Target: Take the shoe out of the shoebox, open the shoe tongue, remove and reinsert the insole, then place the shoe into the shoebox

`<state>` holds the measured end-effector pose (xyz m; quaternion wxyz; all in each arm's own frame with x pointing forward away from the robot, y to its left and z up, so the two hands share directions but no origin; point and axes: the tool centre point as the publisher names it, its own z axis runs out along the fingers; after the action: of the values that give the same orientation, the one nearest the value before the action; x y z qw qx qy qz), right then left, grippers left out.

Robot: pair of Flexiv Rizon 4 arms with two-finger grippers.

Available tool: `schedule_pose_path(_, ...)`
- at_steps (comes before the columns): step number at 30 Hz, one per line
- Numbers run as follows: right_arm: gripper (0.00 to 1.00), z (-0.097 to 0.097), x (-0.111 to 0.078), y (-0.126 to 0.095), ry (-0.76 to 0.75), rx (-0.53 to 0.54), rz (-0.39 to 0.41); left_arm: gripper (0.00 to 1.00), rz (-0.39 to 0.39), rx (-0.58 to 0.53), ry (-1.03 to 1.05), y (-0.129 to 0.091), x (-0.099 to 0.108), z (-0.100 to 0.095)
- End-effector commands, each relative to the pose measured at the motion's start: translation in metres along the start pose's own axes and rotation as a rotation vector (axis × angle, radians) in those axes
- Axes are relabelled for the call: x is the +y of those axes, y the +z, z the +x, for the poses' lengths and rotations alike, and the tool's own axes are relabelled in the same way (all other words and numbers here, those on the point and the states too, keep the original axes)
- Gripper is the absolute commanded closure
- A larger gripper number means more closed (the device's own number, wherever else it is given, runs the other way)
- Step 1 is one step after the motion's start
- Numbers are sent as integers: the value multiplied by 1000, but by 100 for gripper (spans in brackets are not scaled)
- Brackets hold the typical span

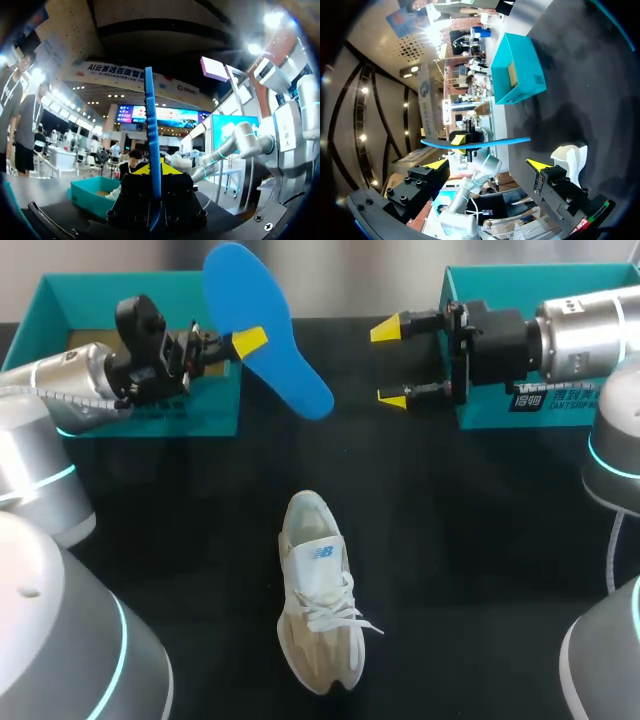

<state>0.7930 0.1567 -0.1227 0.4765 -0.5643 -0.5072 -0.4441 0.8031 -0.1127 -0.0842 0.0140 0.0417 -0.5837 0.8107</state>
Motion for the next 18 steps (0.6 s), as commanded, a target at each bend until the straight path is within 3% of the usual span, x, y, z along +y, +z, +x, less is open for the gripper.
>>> schedule_pose_path(1,0,1,1,2,1,-3,0,100,26,106,443,-1,3,-5)
schedule_pose_path(4,0,1,1,2,1,-3,0,100,26,106,443,-1,3,-5)
schedule_pose_path(8,0,1,1,2,1,-3,0,100,-5,213,621,-4,10,-5)
schedule_pose_path(14,0,1,1,2,1,-3,0,100,-37,256,799,0,26,-12)
schedule_pose_path(18,0,1,1,2,1,-3,0,100,-99,299,997,2,28,-6)
